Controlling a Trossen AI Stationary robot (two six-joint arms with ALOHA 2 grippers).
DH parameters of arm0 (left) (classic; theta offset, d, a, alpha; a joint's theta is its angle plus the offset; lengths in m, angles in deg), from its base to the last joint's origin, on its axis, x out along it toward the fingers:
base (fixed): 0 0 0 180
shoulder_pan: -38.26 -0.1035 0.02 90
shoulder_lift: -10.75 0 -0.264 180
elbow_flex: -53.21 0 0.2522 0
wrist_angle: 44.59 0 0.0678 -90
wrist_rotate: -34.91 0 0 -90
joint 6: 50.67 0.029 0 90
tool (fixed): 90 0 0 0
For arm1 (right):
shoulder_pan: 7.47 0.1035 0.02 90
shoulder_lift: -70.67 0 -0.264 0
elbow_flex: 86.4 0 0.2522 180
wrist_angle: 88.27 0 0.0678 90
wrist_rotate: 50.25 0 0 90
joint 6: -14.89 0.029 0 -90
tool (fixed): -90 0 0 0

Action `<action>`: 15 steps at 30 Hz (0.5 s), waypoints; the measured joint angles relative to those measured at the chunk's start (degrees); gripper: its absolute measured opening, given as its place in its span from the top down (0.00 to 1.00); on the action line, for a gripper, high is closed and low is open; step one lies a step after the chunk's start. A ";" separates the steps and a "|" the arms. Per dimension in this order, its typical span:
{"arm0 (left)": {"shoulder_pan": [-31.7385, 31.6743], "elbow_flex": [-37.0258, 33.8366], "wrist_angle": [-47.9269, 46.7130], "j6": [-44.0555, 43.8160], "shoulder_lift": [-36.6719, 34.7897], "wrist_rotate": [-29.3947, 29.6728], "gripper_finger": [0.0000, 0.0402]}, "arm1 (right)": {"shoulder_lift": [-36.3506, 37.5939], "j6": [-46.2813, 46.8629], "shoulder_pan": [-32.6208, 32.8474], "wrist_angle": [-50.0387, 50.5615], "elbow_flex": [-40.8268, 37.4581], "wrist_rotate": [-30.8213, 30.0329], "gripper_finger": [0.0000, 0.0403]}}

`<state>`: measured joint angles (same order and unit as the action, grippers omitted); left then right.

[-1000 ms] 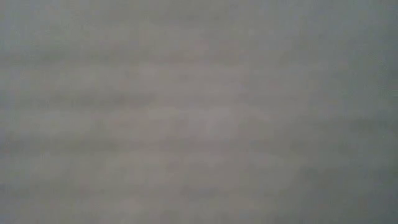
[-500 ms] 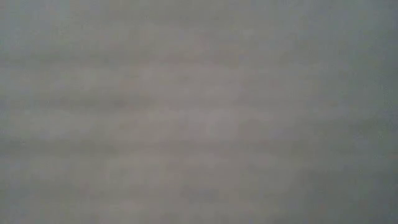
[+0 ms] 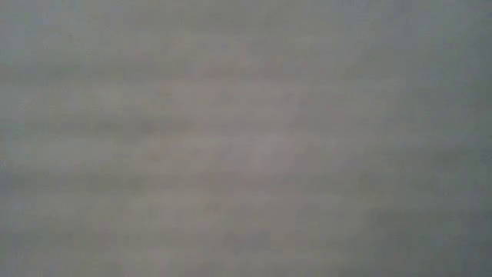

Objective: Sort clothes
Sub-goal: Put the white socks into the bottom laundry bin

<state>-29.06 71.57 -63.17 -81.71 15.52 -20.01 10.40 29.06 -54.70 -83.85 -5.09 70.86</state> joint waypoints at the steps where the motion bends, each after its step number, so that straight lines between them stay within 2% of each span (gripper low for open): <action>1: 0.01 0.01 0.00 0.02 0.01 -0.01 0.56 | -1.72 -0.59 0.94 0.75 0.72 -0.17 0.94; 4: 0.00 0.02 0.00 0.00 0.01 -0.01 0.56 | -5.85 -4.94 4.09 6.73 3.51 -0.57 0.94; 8: -0.01 0.02 0.00 0.00 0.01 -0.01 0.56 | -9.24 -14.44 9.02 24.18 7.20 -3.81 0.94; 11: 0.00 0.01 0.00 0.01 0.01 -0.01 0.56 | -10.03 -19.76 13.44 38.05 9.00 -6.96 0.95; 15: 0.01 0.00 0.00 0.00 0.01 -0.01 0.56 | -8.36 -21.56 20.46 52.63 11.04 -10.34 0.95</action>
<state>-29.05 71.58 -63.17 -81.71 15.53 -20.02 2.04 7.49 -34.24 -31.22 5.95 60.52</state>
